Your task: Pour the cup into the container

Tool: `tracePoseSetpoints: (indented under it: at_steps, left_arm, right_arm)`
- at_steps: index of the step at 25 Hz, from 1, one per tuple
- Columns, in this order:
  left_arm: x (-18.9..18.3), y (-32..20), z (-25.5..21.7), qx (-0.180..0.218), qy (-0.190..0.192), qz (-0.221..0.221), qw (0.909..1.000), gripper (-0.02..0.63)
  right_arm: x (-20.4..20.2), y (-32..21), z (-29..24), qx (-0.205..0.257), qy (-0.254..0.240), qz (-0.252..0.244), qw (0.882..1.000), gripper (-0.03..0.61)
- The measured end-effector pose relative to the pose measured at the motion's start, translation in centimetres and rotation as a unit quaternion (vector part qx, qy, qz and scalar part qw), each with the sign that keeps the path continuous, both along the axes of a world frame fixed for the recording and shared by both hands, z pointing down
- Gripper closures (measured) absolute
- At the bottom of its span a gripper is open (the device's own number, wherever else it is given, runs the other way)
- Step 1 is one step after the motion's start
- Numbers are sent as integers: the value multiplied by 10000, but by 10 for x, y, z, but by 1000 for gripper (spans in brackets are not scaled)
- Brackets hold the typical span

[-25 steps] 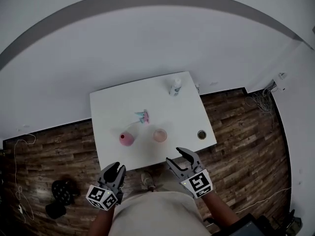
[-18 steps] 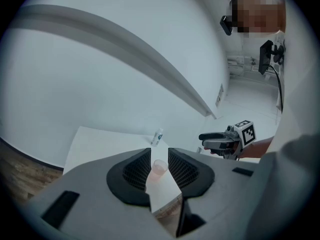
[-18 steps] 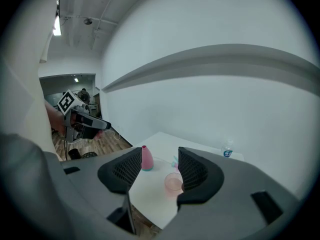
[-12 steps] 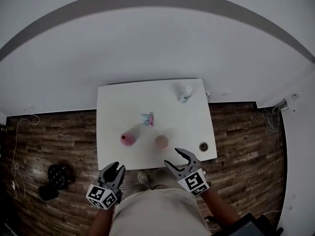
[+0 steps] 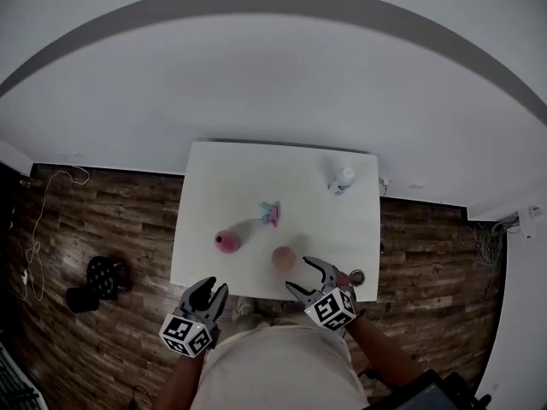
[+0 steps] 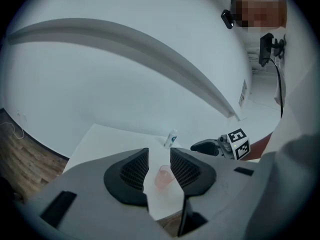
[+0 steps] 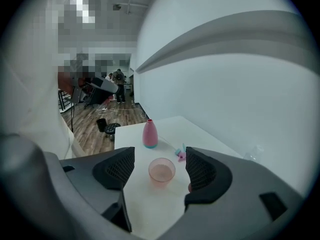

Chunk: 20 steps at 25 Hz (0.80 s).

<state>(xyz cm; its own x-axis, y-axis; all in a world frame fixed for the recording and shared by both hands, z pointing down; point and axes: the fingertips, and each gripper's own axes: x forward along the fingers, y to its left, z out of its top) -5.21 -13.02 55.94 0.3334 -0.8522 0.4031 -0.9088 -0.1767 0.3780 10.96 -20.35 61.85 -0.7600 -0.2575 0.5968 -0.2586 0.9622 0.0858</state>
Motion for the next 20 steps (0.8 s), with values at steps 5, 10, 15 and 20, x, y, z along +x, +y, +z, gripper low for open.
tracePoseSetpoints:
  at_steps: [5,10,15,20]
  left_arm:
    - [10,-7,8,-98,-148,-217,9996,485]
    - [14,-4,15,-221,-278,-450,9984,485]
    - [18,-4,21,-324,-419,-682,9963,485]
    - [24,0,24,-392,-478,-928,9938,529]
  right_arm:
    - [2,-9,36,-139,188,-416,9989,241]
    - [-4,-11,72,-180,389,-765,9961,216]
    - [-5,-19,100,-112,456,-984,9940,216]
    - [-8,-24,126,-227,573,-1186,9910,216]
